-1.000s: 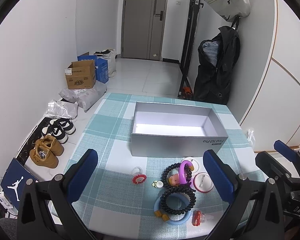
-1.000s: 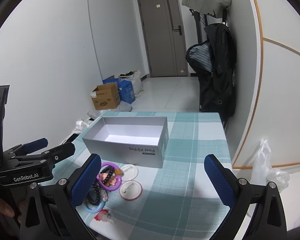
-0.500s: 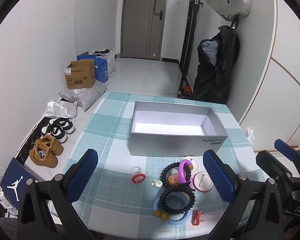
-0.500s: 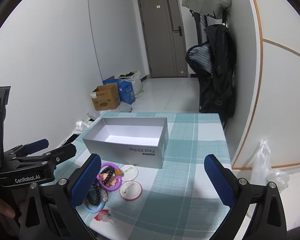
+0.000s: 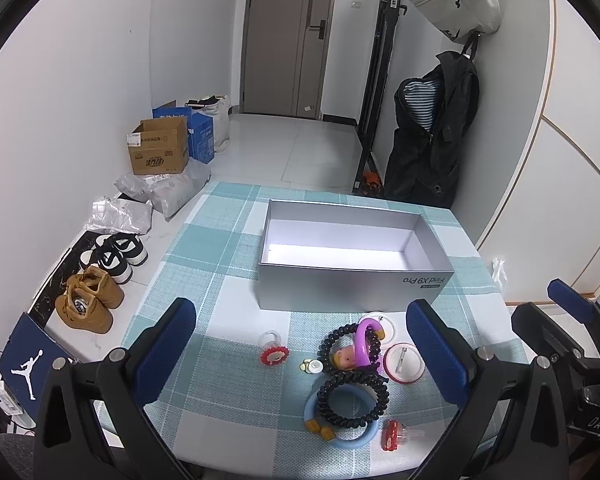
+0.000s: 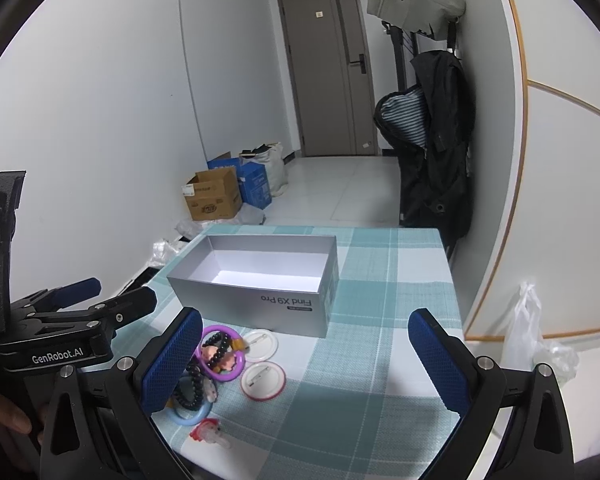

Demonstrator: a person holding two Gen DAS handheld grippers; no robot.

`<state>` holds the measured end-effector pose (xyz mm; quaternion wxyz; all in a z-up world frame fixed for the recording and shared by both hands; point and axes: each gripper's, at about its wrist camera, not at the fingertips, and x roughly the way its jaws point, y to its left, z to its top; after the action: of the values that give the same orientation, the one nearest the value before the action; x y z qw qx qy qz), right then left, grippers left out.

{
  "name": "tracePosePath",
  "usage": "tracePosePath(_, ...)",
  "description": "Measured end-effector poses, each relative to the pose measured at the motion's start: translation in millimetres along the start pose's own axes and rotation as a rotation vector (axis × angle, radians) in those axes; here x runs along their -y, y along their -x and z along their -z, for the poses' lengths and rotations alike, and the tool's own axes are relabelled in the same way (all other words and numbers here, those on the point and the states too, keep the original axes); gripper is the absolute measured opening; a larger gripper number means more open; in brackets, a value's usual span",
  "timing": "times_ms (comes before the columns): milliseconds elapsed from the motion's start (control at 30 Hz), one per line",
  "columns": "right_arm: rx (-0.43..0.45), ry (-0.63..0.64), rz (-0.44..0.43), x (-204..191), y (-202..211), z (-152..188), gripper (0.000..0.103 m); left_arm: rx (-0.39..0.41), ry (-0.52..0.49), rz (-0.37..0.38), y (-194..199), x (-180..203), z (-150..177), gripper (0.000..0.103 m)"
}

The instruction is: Organize jewelry

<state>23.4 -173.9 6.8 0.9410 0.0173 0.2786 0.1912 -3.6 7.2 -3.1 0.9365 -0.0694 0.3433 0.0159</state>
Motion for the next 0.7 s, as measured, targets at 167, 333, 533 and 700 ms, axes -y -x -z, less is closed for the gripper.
tracePosePath(167, 0.000, 0.000, -0.002, -0.1, -0.1, 0.1, 0.103, -0.005, 0.011, 0.004, -0.9, -3.1, 0.5, 0.102)
tracePosePath(333, -0.003, 0.000, -0.004, 0.4, -0.5, 0.2, 0.103, -0.004, 0.006, 0.007, -0.8, -2.0, 0.5, 0.102)
tracePosePath(533, -0.006, -0.001, -0.006, 0.4, -1.5, 0.8, 0.103, -0.009, 0.010, 0.011, -2.3, -4.0, 0.3, 0.102)
tracePosePath(700, -0.016, 0.002, -0.014, -1.6, -3.0, 2.2, 0.103, -0.010, 0.009, 0.013, -2.7, -3.8, 0.0, 0.102)
